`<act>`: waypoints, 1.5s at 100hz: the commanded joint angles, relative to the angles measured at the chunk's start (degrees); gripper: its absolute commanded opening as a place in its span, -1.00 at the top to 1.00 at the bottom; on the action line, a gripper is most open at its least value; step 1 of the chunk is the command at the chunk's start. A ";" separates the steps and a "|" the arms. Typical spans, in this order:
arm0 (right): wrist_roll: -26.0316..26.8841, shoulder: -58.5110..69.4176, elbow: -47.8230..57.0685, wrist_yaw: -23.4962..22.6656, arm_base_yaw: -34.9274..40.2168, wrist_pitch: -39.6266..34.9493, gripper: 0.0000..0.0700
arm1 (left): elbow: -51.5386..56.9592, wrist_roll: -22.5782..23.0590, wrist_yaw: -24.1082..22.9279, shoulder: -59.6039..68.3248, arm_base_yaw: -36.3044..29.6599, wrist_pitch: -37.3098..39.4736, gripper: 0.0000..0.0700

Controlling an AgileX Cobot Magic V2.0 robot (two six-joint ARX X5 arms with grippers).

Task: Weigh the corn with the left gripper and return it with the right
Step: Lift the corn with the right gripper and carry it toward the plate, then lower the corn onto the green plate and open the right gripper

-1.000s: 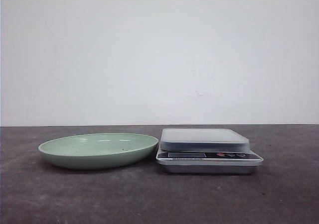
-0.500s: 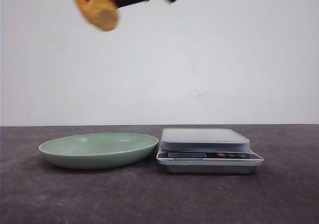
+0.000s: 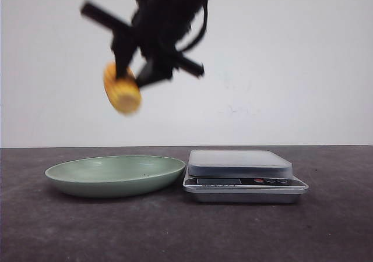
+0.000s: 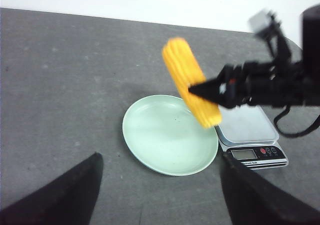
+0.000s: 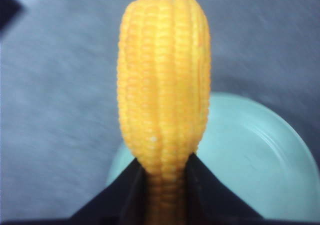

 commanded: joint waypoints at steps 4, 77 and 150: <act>0.59 2.47 1.42 0.87 0.74 0.15 1.00 | 0.61 -0.02 -0.35 0.04 -0.52 0.50 -0.24; 5.44 9.27 1.42 7.26 2.69 0.22 1.00 | 0.61 -0.07 -1.01 0.04 -0.52 -0.96 -0.24; -2.69 -0.37 1.51 7.54 3.06 1.73 -0.23 | 0.61 -0.04 -1.46 0.04 -0.52 -1.22 -0.24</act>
